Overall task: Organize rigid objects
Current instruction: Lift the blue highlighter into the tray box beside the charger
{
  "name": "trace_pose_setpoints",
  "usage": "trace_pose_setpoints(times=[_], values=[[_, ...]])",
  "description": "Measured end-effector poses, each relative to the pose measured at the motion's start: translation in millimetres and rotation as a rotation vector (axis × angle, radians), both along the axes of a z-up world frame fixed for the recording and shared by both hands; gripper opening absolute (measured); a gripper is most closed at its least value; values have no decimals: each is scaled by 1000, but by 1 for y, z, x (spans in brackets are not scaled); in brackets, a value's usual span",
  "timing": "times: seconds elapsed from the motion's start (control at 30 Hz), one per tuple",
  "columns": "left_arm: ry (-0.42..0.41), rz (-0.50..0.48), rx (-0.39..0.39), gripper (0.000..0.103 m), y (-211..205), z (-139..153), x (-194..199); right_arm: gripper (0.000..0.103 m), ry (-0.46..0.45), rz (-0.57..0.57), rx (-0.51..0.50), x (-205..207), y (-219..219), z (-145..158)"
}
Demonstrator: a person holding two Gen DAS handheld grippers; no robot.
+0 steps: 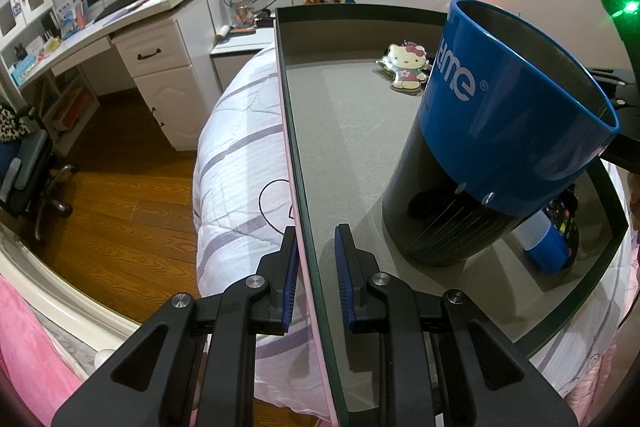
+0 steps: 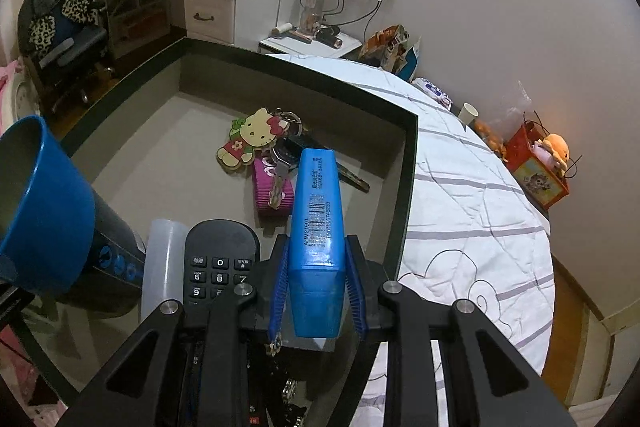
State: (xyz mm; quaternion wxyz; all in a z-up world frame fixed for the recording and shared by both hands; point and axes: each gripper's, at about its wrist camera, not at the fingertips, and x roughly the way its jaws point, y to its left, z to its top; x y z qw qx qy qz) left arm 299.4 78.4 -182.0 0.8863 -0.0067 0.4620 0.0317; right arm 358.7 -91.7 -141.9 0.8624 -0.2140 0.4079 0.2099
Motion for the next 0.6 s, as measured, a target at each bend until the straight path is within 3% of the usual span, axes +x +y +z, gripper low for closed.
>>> trace_pose_setpoints(times=[0.6], values=[[-1,2,5,19,-5,2,4,27,-10,-32,-4,11,0,-1]])
